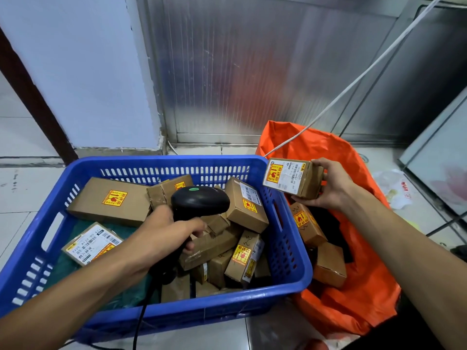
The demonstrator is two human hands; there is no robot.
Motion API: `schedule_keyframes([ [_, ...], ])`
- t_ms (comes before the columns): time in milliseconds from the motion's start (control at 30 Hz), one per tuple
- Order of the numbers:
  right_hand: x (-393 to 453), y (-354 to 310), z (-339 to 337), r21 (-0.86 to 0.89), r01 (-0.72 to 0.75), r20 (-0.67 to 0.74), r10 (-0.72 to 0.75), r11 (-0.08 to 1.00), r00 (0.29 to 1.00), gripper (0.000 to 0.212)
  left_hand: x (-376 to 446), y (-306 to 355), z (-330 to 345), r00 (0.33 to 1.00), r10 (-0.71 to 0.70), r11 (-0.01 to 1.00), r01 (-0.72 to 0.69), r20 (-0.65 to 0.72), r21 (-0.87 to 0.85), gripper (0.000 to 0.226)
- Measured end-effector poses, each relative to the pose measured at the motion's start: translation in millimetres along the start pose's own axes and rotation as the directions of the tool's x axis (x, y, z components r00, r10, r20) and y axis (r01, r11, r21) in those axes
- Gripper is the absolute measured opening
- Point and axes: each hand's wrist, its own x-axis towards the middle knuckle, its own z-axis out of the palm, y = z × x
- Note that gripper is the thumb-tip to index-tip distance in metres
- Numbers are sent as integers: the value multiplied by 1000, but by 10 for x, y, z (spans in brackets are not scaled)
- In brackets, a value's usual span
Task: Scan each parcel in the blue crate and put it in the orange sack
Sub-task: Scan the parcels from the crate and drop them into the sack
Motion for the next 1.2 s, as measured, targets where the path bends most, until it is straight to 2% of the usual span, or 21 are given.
schedule_keyframes([
  [233, 111, -59, -212, 71, 23, -65, -19, 997, 998, 17, 4, 25, 7, 1000, -5, 1000, 4, -8, -10, 14],
  [533, 277, 104, -551, -17, -15, -210, 11, 1000, 978, 27, -42, 60, 7, 1000, 15, 1000, -15, -5, -12, 13],
  [700, 407, 205, -697, -141, -26, -329, -22, 990, 944, 18, -62, 73, -10, 1000, 14, 1000, -14, 0, -9, 12],
  [933, 535, 414, -852, -384, -51, -451, -139, 922, 881, 19, -73, 92, 3, 1000, 12, 1000, -12, -3, -12, 9],
  [1000, 665, 505, -987, -484, -71, -457, -183, 872, 870, 40, -71, 92, 4, 1000, 4, 1000, -4, -2, -15, 9],
  [1067, 752, 601, -1097, -679, -171, -460, -232, 714, 857, 60, -64, 87, 3, 1000, -7, 1000, 7, 7, -15, 10],
  [1133, 740, 701, -1124, -821, -218, -405, -269, 527, 874, 52, -58, 81, -1, 1000, -18, 1000, 19, 8, -17, 9],
  [1200, 731, 788, -1122, -876, -218, -355, -270, 430, 895, 47, -55, 81, 2, 1000, -23, 1000, 23, 5, -8, 8],
])
